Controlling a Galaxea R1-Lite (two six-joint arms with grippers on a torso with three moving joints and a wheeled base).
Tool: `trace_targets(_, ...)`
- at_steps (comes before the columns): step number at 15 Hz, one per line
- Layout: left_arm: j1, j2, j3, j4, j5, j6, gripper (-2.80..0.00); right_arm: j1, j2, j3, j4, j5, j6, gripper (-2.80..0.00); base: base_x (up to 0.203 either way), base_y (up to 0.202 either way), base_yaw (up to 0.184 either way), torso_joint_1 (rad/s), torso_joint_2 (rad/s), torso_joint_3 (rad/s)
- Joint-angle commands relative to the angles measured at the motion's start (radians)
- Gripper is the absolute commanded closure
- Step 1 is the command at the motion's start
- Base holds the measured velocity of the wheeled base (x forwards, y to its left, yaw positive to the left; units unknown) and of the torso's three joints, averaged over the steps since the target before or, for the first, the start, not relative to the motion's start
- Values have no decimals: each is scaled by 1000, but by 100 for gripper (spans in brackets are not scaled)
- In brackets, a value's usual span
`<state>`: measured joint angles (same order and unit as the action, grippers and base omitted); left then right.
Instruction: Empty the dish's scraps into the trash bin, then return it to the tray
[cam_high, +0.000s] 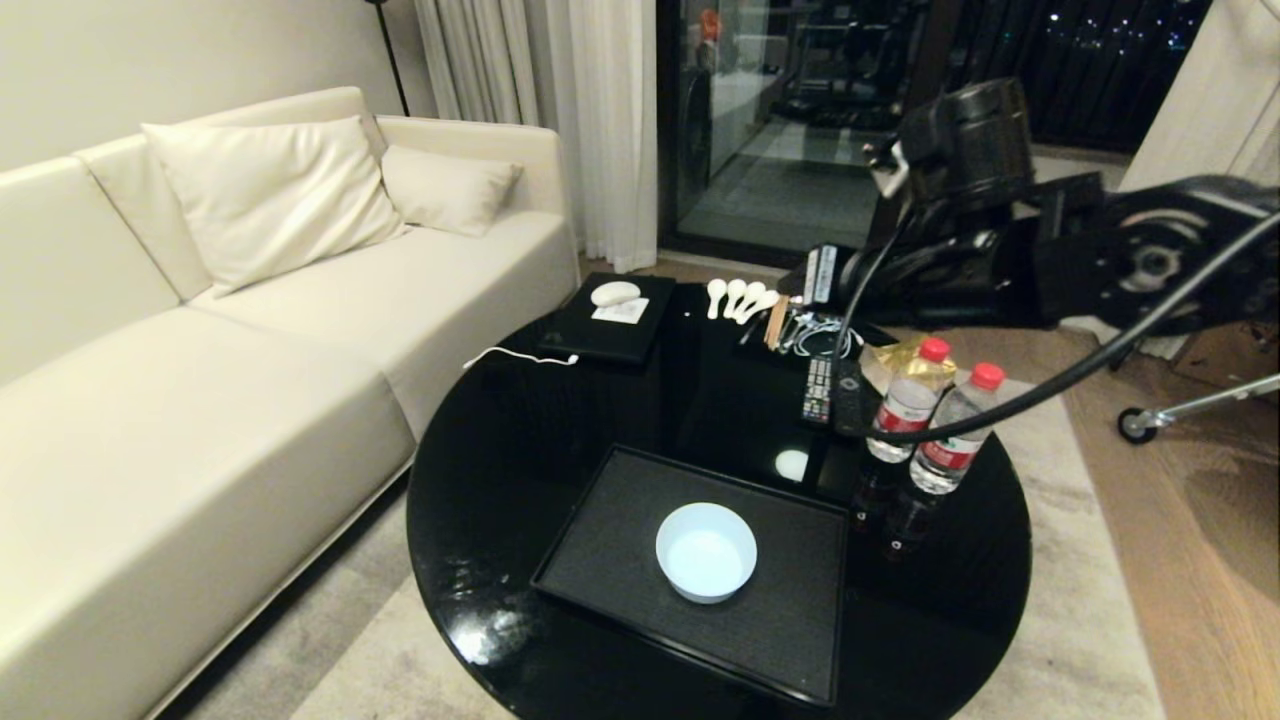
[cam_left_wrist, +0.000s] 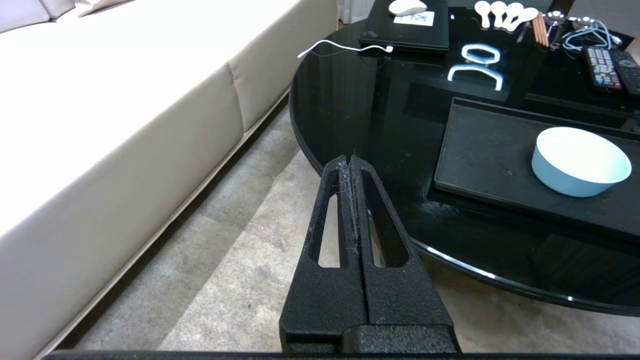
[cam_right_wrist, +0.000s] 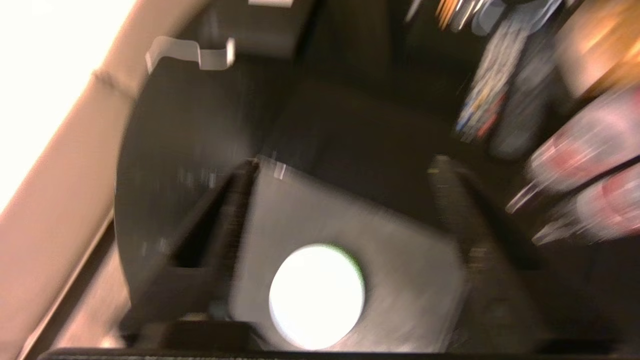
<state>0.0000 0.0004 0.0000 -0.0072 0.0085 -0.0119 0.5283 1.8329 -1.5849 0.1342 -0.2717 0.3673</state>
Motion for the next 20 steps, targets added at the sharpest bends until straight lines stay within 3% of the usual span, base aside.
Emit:
trace_targets(1, 0, 0, 0, 0, 1, 0, 0, -47, -148, 20, -5, -1, -53, 0, 0, 0, 0, 0, 0, 0)
trace_targets(6, 0, 0, 0, 0, 1, 0, 0, -130, -291, 155, -69, -15, -120, 0, 0, 0, 0, 0, 0, 0)
trace_targets(10, 0, 0, 0, 0, 1, 0, 0, -268, -385, 328, -320, -23, -232, 0, 0, 0, 0, 0, 0, 0)
trace_targets(15, 0, 0, 0, 0, 1, 0, 0, -386, -629, 734, -638, -22, -348, 0, 0, 0, 0, 0, 0, 0)
trace_targets(20, 0, 0, 0, 0, 1, 0, 0, -414, -995, 1190, -732, -17, -419, 0, 0, 0, 0, 0, 0, 0)
